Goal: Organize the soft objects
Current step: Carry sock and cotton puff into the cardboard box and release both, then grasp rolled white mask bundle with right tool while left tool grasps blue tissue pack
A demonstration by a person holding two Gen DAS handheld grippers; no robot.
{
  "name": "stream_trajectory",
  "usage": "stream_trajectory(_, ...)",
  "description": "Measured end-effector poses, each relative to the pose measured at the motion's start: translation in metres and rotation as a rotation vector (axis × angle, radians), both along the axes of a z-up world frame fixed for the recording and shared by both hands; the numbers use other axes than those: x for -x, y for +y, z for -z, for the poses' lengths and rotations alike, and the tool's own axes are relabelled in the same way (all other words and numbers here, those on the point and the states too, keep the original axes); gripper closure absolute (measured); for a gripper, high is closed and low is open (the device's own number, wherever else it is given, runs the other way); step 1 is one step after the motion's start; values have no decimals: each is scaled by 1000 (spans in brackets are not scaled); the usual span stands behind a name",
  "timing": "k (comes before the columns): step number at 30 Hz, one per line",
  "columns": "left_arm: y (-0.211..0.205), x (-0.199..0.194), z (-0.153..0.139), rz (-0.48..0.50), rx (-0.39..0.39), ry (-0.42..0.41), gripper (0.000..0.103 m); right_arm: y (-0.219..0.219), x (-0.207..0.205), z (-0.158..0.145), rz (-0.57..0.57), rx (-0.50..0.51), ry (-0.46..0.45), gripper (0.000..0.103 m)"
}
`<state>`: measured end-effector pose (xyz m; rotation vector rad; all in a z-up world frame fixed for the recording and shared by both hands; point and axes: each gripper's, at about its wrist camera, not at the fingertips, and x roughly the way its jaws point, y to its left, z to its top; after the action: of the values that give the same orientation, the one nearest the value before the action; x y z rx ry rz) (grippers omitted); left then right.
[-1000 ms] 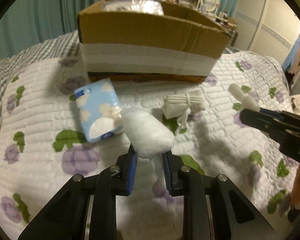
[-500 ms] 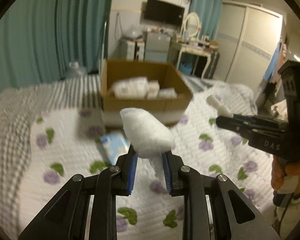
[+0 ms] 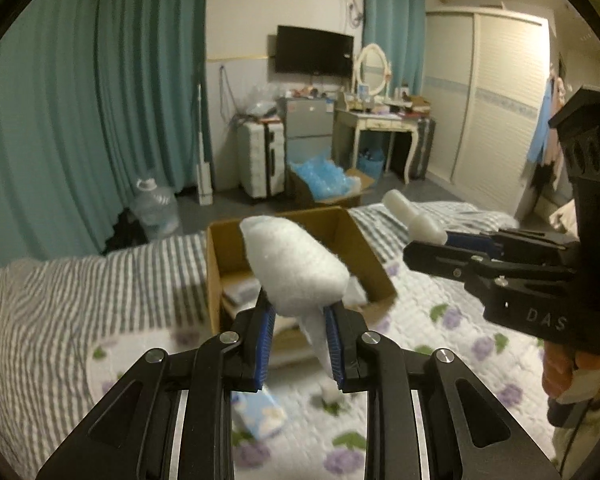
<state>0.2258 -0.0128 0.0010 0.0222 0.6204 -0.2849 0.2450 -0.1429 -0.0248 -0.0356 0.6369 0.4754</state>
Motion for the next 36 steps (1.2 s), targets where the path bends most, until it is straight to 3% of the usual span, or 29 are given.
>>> stream_trajectory(4, -8, -49, 19, -5, -53, 8, 80, 8, -46, 11, 10, 20, 11, 74)
stream_trajectory(8, -5, -97, 48, -9, -33, 33, 77, 8, -93, 34, 34, 10, 44, 74)
stream_trajectory(13, -10, -131, 81, -5, -94, 55, 76, 1, -143, 72, 50, -24, 101, 74)
stream_trajectory(15, -7, -137, 91, 2, -74, 78, 75, 1, -156, 87, 60, -24, 122, 73)
stream_trajectory(17, -5, -138, 94, -5, -68, 85, 67, 0, -165, 97, 75, -32, 131, 72)
stream_trajectory(18, -4, -137, 95, -15, -65, 80, 57, -1, -167, 101, 87, -38, 137, 70)
stream_trajectory(19, -1, -135, 95, -25, -56, 75, 40, -2, -168, 103, 87, -43, 147, 67)
stream_trajectory(21, 1, -131, 92, -53, -46, 54, 23, -2, -166, 104, 88, -43, 152, 31)
stream_trajectory(23, 5, -127, 90, -92, -47, 31, 22, -4, -160, 99, 111, -33, 117, 21)
stream_trajectory(27, 8, -109, 76, -119, -44, 20, 22, -12, -146, 76, 142, -47, 89, 20)
stream_trajectory(31, 17, -73, 32, -137, -22, -72, 22, -19, -116, 35, 172, -32, 31, 11)
stream_trajectory(36, 31, -15, -43, -152, -10, -186, 21, -18, -61, -35, 172, -9, -71, 6)
